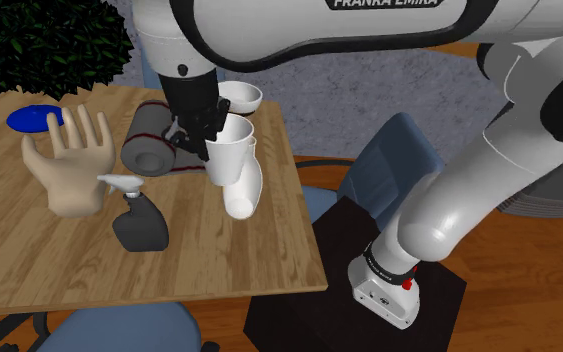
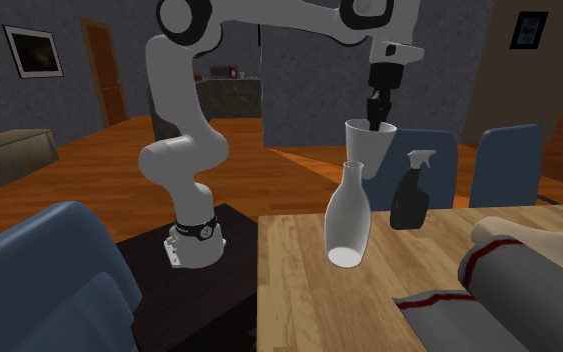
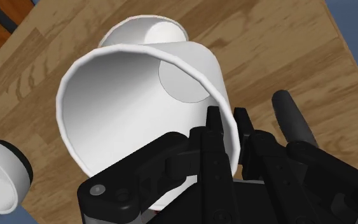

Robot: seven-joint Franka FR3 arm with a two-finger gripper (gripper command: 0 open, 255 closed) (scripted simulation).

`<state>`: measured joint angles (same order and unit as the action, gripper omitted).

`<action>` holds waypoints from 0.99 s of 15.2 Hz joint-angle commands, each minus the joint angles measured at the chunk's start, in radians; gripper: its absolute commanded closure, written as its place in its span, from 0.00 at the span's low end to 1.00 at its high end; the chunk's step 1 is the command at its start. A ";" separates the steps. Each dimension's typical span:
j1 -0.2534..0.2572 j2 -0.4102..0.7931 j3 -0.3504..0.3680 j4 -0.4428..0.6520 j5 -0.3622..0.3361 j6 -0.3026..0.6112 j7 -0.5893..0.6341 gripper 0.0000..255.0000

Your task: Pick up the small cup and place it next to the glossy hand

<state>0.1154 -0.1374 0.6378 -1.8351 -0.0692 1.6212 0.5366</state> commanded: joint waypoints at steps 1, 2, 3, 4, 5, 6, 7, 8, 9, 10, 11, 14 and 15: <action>-0.012 0.071 0.001 0.065 -0.043 -0.008 -0.002 1.00; -0.015 0.111 0.003 0.103 -0.067 -0.013 0.000 1.00; -0.017 0.152 0.004 0.143 -0.092 -0.020 0.002 1.00; -0.016 0.194 0.003 0.184 -0.116 -0.029 0.004 1.00; -0.013 0.236 0.003 0.228 -0.141 -0.040 0.005 1.00; -0.008 0.278 0.001 0.274 -0.166 -0.052 0.006 1.00; -0.001 0.322 -0.002 0.323 -0.191 -0.065 0.005 1.00; 0.008 0.366 -0.006 0.375 -0.216 -0.081 0.004 1.00; 0.019 0.411 -0.011 0.430 -0.241 -0.098 0.002 1.00; 0.033 0.457 -0.017 0.489 -0.266 -0.117 -0.002 1.00; 0.049 0.504 -0.024 0.553 -0.290 -0.139 -0.008 1.00; 0.116 0.661 -0.053 0.787 -0.366 -0.221 -0.039 1.00; 0.151 0.729 -0.068 0.898 -0.396 -0.261 -0.058 1.00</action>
<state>0.2344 0.5204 0.5846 -1.0494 -0.4321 1.4002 0.4980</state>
